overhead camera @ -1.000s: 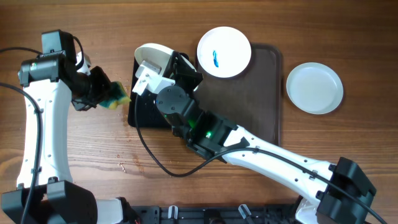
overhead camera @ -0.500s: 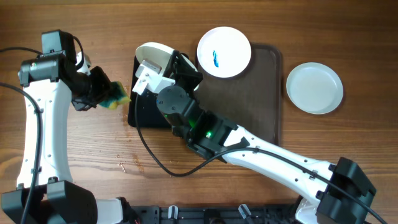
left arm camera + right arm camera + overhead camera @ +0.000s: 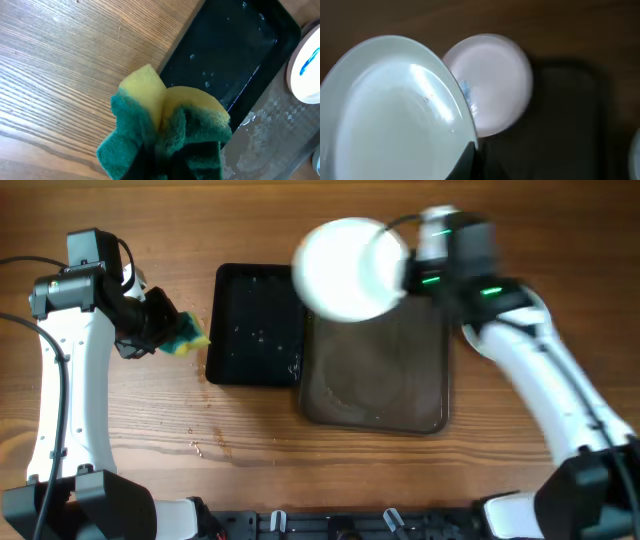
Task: Clean dirty plates on tray and stack at the side
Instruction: 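Carry the plate with right gripper and stack it on the side plate, then grasp the last plate rim with the right gripper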
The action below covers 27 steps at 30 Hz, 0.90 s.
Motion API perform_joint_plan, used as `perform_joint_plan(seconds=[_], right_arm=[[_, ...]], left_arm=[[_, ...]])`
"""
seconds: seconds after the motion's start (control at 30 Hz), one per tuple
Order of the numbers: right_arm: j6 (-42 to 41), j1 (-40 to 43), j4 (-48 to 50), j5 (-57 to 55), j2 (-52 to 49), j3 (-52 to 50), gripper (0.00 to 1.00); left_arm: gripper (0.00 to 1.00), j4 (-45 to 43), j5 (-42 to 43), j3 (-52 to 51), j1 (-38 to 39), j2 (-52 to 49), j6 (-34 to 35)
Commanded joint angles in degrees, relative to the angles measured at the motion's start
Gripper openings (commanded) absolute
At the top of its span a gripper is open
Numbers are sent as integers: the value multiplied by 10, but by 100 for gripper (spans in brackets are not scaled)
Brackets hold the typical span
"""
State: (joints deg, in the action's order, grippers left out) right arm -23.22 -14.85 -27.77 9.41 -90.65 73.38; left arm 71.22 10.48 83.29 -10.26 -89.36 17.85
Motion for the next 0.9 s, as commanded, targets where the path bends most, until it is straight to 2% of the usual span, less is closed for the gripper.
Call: perform_joint_plan(seconds=[0.0, 0.17, 0.27, 0.33, 0.37, 0.4, 0.43, 0.53, 0.63, 0.7, 0.77, 0.8, 0.87], right_arm=[[-68, 205, -84, 55, 17, 2, 4], [-67, 423, -149, -85, -21, -6, 4], [-61, 457, -186, -80, -68, -25, 4], [-3, 436, -189, -35, -97, -27, 5], [7, 426, -181, -34, -97, -26, 17], [8, 418, -171, -39, -96, -26, 38], [24, 402, -148, -37, -92, -19, 51], [113, 365, -134, 33, -61, 14, 54], [228, 279, -107, 133, -25, 35, 54], [264, 216, -58, 121, -33, 27, 58], [269, 155, 13, 51, -66, 19, 61], [270, 128, 56, 9, -99, 19, 62], [301, 97, 129, -8, -163, 19, 63]], left_arm=[[4, 0, -1, -2, -4, 4, -10], [4, 0, -1, -2, -4, 4, -10], [4, 0, -1, -2, -4, 4, -10], [4, 0, -1, -2, -4, 4, -10], [4, 0, -1, -2, -4, 4, -10], [4, 0, -1, -2, -4, 4, -10], [4, 0, -1, -2, -4, 4, -10], [4, 2, -1, -2, -4, 4, -10], [4, 2, 0, -2, -4, 4, -10], [4, 2, 3, -2, -4, 4, -10], [4, 3, 12, -2, -4, 4, -10], [4, 3, 12, -2, -4, 4, -10], [4, 3, 12, -2, -4, 4, -10]])
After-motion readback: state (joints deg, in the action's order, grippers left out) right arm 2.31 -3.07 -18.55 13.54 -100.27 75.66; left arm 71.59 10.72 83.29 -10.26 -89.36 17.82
